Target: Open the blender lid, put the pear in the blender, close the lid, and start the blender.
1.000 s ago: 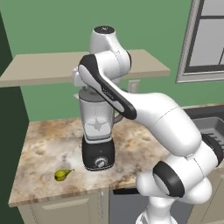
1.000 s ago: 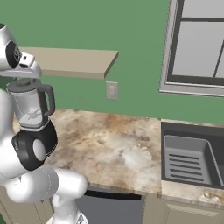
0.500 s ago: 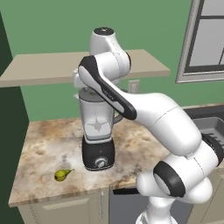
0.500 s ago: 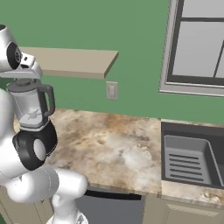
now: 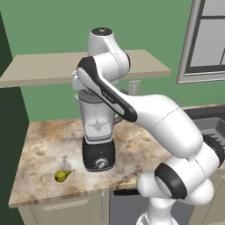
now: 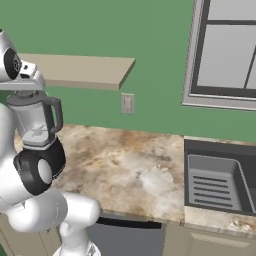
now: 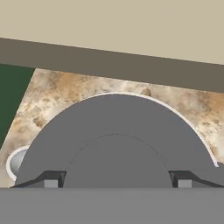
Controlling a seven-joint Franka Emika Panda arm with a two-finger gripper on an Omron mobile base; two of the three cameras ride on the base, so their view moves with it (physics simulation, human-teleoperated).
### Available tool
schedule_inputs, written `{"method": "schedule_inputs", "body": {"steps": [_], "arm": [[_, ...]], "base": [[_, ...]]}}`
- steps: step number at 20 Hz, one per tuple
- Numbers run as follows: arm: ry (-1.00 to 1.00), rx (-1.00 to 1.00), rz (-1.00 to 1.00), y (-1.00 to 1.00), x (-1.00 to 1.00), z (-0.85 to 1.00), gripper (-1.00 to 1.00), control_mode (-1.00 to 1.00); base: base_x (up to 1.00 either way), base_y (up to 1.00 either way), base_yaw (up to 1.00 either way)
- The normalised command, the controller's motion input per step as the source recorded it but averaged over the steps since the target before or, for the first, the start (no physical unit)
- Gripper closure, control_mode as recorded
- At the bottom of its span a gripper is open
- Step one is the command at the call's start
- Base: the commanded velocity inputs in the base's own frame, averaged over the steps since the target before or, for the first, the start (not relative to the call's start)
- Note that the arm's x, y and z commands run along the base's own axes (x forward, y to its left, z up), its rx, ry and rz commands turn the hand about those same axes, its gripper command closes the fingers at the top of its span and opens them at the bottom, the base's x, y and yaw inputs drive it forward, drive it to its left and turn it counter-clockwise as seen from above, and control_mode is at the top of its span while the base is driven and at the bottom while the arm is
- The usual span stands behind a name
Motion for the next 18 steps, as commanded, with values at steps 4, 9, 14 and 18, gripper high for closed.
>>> {"method": "schedule_inputs", "body": {"steps": [4,9,14,18], "arm": [[-0.01,0.0,0.0,0.03,-0.04,0.15,1.0,-1.0],[-0.07,0.0,0.0,-0.11,0.0,0.86,1.0,-1.0],[-0.12,0.0,0.0,-0.33,0.04,0.93,1.0,-1.0],[-0.05,0.0,0.0,-0.64,0.23,0.32,1.0,-1.0]], "base": [[0.0,0.0,0.0],[0.0,0.0,0.0],[0.0,0.0,0.0],[0.0,0.0,0.0]]}}
